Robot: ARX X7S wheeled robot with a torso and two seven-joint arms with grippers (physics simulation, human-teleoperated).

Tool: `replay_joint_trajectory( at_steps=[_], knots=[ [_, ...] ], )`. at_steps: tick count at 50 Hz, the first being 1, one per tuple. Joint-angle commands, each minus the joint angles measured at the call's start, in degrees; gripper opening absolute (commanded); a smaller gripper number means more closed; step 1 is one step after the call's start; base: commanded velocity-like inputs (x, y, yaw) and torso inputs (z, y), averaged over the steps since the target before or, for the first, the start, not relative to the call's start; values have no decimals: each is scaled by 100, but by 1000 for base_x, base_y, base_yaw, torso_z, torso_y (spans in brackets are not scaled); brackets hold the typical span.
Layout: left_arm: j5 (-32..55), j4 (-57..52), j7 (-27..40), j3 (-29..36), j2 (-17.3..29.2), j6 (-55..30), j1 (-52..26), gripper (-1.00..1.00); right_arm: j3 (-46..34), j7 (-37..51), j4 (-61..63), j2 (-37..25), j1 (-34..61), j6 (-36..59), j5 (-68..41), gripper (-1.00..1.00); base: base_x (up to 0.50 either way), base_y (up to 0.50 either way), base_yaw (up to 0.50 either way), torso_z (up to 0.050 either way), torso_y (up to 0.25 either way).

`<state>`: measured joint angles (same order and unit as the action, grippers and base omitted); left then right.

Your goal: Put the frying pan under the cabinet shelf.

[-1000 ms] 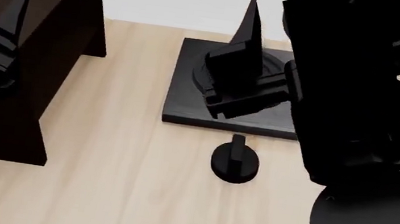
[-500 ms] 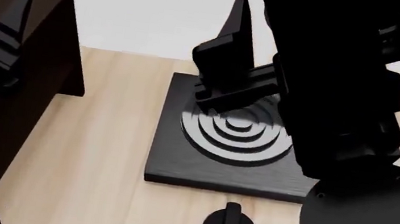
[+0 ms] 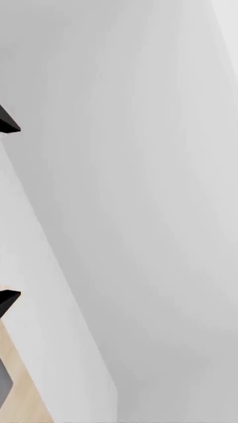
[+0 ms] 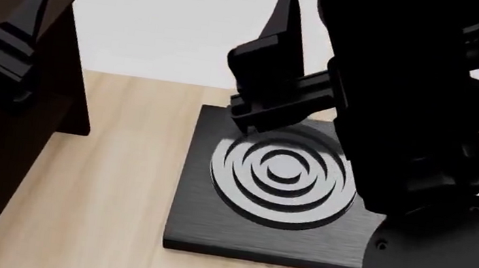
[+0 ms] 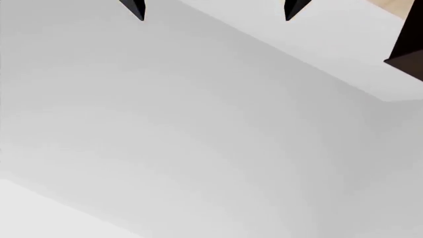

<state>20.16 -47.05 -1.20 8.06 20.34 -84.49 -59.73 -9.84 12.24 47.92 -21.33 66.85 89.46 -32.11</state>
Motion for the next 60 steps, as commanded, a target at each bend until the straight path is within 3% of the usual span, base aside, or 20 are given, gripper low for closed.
replay_joint_trajectory(
  at_steps=[1,6,20,32,42,60],
  knots=[
    [51,-2,45,35,-27,-41,-57,100,157,884,-118,-199,171,-12,-1181,100,500,0,0,0,0],
    [60,68,58,67,-17,-13,-81,100,208,1081,-184,-246,112,-19,-1303,100,500,0,0,0,0],
    [-32,495,72,185,169,363,-56,100,1254,2858,16,-498,-730,12,-3141,100,92,0,0,0,0],
    [-134,978,28,419,256,868,-105,100,1745,5795,-48,-1276,-1061,-491,-6596,100,0,0,0,0,0],
    [-191,1340,-9,630,227,1192,-164,100,2139,6109,258,-1707,-1780,-896,-7099,100,0,0,0,0,0],
    [-225,1753,-99,857,205,1519,-347,100,3769,5919,882,-1835,-3781,-1214,-7171,100,0,0,0,0,0]
  ],
)
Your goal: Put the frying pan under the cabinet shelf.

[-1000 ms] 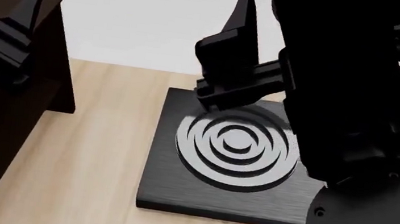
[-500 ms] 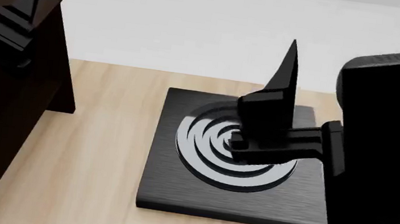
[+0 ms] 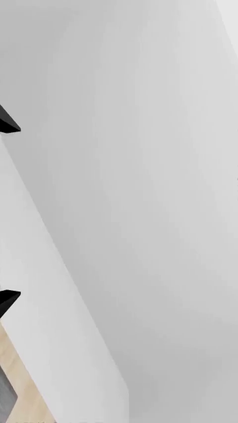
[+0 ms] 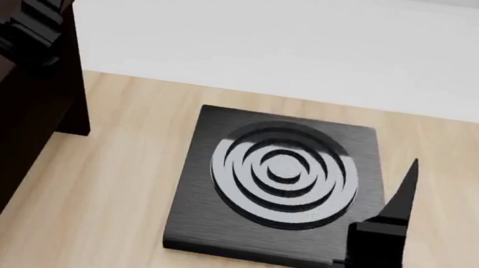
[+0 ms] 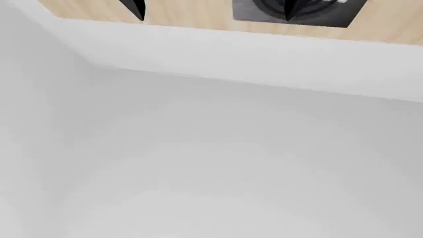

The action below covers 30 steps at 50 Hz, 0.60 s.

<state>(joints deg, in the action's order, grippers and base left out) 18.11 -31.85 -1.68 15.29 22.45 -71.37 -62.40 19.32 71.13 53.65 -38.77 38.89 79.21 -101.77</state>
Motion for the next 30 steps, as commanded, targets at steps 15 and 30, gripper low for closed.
replay_joint_trajectory(
  at_steps=[15,30],
  knots=[
    [-1,240,-52,224,-13,160,-242,100,1979,-764,495,209,-1941,99,312,100,0,0,0,0,0],
    [6,319,-47,387,-98,154,-435,100,2817,-2074,623,653,-2952,386,1672,100,0,0,0,0,0]
  ],
)
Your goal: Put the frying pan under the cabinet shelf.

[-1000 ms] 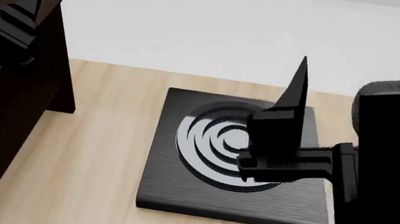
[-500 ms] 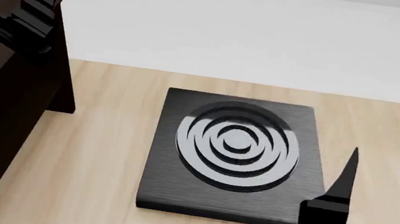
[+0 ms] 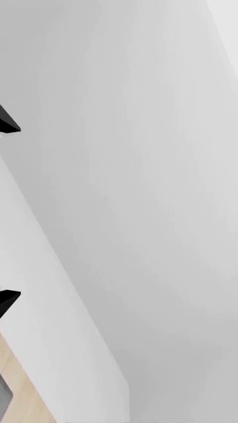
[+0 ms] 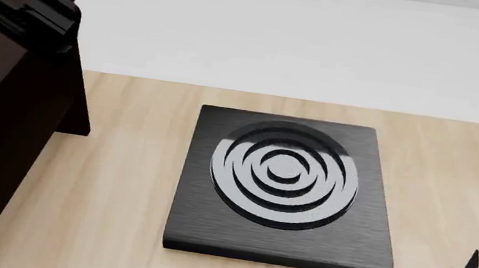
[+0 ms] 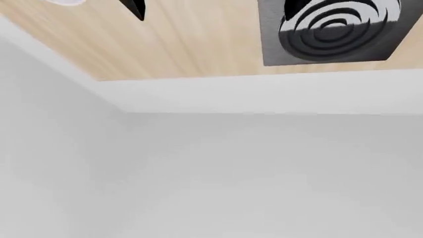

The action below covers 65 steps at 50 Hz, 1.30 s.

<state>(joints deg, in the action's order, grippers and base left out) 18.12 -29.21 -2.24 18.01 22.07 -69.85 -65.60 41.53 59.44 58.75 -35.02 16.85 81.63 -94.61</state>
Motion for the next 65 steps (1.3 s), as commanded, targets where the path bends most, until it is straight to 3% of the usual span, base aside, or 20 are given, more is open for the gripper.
replay_joint_trajectory(
  at_steps=[1,15,36,43,65],
  knots=[
    [8,47,12,122,-69,-13,-125,100,610,-1037,111,310,-858,62,1122,100,0,0,0,0,0],
    [43,-5,52,167,-110,-127,-218,100,144,-2266,-117,624,-2274,-1175,3279,100,0,0,0,0,0],
    [70,23,50,221,-88,-59,-259,100,-79,-2556,-426,501,-3022,-1499,3917,100,0,0,0,0,0],
    [76,63,53,223,-87,7,-233,100,202,-2569,-344,420,-3377,-1431,3861,100,0,0,0,0,0],
    [95,164,54,272,-85,133,-226,100,-56,-2938,-561,780,-4228,-2022,4484,100,0,0,0,0,0]
  ],
)
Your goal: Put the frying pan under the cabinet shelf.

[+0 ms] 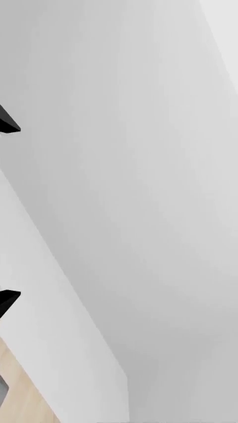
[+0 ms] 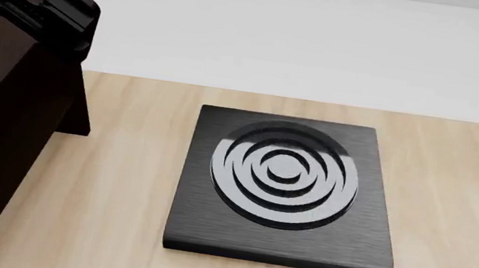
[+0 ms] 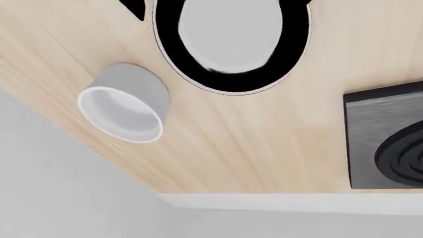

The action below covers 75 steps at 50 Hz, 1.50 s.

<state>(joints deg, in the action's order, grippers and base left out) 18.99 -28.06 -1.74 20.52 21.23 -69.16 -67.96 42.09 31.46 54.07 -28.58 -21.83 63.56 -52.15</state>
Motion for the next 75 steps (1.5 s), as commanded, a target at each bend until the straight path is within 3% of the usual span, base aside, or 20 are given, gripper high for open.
replay_joint_trajectory(
  at_steps=[1,75],
  knots=[
    [11,56,5,16,-4,71,15,100,-134,-151,-89,147,-398,-229,261,100,0,0,0,0,0],
    [158,24,103,76,-11,97,53,100,-1269,-561,-1062,51,-1067,-961,1481,100,0,0,0,0,0]
  ],
)
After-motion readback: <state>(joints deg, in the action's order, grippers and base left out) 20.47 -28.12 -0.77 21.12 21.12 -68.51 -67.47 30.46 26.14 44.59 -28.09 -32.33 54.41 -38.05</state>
